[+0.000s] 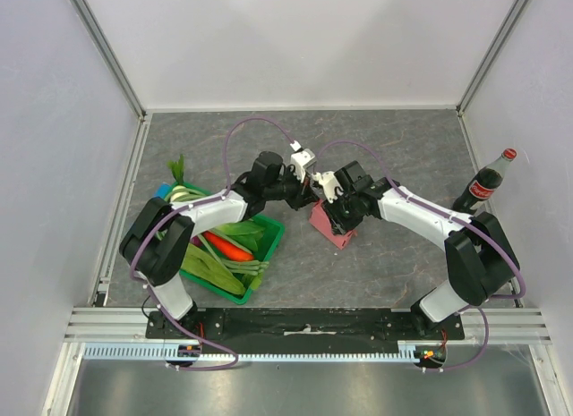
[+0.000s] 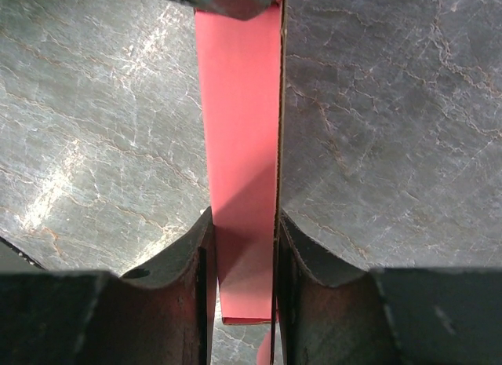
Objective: Fold the paper box
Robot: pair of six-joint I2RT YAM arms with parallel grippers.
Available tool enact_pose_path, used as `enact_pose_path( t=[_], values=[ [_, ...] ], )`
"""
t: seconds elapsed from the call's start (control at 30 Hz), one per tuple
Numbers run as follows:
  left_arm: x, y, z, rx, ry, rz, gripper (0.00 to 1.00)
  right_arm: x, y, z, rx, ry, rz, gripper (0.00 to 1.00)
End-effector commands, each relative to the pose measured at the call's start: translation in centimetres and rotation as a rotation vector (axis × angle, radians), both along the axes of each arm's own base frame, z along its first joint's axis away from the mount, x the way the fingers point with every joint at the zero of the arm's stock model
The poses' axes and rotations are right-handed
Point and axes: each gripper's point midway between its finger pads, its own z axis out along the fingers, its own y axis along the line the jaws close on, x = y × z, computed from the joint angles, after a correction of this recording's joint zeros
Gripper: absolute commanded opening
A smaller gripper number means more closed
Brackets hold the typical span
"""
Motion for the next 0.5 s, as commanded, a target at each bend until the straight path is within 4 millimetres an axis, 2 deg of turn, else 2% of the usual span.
enact_pose_path(
  t=[0.0,0.03,0.23,0.27,0.47],
  values=[
    [-1.6,-0.9,-0.9,0.011,0.105,0.078,0.02,1.1,1.4,1.7,0.052,-0.093,0.042,0.11],
    [-1.8,-1.1,-0.5,-0.007,0.102,0.087,0.02,1.1,1.4,1.8,0.054,-0.092,0.038,0.11],
    [-2.3,-0.4,-1.7,-0.007,0.082,0.173,0.02,1.7,1.4,1.8,0.044,-0.123,-0.02,0.1],
    [-2.2,-0.5,-1.4,-0.021,0.065,0.177,0.02,1.9,1.4,1.9,0.044,-0.134,-0.025,0.11],
    [-2.8,-0.1,-3.1,0.009,0.06,0.193,0.03,2.1,1.7,2.2,0.04,-0.155,-0.028,0.11]
  ],
)
